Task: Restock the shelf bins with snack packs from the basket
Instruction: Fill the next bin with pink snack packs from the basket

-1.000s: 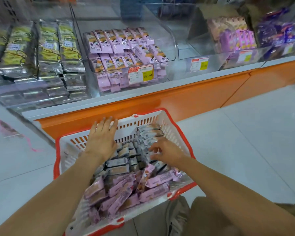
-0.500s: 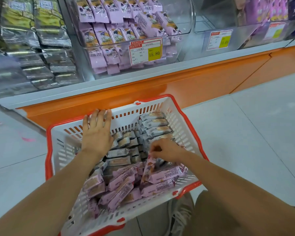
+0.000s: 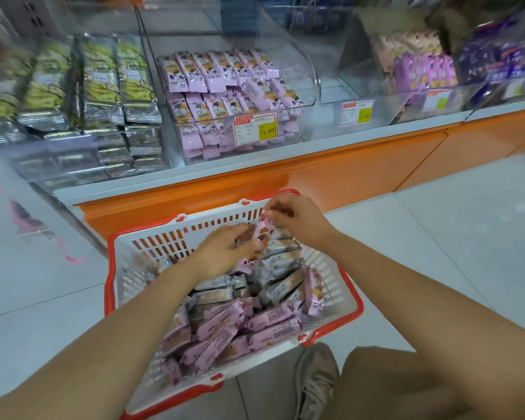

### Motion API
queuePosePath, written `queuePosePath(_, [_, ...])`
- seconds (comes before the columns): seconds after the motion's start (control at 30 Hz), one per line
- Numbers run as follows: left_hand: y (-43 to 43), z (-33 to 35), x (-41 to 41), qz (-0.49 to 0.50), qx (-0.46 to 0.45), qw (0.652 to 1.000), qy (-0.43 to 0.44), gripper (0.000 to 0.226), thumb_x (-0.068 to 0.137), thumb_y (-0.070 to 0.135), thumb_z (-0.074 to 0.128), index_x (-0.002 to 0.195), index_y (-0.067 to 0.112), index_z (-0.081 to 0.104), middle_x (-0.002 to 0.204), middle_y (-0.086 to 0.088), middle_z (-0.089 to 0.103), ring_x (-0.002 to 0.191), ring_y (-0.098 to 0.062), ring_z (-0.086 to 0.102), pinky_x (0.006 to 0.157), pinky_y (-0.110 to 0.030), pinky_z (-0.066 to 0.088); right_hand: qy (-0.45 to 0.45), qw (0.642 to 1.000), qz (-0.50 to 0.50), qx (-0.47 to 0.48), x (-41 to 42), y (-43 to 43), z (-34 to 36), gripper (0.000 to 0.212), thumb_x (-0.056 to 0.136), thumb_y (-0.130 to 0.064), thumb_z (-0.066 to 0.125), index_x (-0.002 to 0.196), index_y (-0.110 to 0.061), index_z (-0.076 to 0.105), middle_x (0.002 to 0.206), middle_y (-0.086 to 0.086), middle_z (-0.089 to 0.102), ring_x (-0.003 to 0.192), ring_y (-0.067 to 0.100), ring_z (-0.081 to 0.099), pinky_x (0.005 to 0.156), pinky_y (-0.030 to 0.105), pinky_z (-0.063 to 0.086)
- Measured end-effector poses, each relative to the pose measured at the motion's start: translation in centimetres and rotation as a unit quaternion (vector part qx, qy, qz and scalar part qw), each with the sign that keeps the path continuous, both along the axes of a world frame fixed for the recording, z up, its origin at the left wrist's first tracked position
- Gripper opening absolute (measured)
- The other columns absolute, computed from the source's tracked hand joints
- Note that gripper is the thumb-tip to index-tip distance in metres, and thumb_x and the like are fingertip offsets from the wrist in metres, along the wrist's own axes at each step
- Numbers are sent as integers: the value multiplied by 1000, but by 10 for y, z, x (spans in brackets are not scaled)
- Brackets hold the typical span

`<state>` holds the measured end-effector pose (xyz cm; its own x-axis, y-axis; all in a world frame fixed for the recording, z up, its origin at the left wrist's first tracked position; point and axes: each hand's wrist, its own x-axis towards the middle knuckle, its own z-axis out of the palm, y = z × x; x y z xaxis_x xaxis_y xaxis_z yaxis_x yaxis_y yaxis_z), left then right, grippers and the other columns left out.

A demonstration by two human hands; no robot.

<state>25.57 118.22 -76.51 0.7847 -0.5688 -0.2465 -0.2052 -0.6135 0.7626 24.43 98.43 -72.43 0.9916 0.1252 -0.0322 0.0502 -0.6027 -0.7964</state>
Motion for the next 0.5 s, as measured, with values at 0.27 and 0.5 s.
queuePosePath(0.27, [-5, 45, -7, 161, -194, 968, 21, 26, 95, 34, 64, 115, 17, 63, 95, -3, 75, 88, -19, 72, 91, -50, 53, -43, 998, -12, 51, -18, 9, 39, 50, 87, -27, 72, 131, -26, 48, 119, -6, 63, 102, 10, 62, 81, 25, 50])
queuePosePath(0.5, [-13, 76, -11, 254, -239, 937, 9, 30, 95, 27, 65, 118, 8, 63, 99, -9, 72, 87, -22, 67, 72, -24, 48, -72, 997, -28, 10, -42, 29, 38, 53, 77, -28, 81, 118, -27, 47, 92, -13, 64, 75, 3, 58, 70, 25, 49])
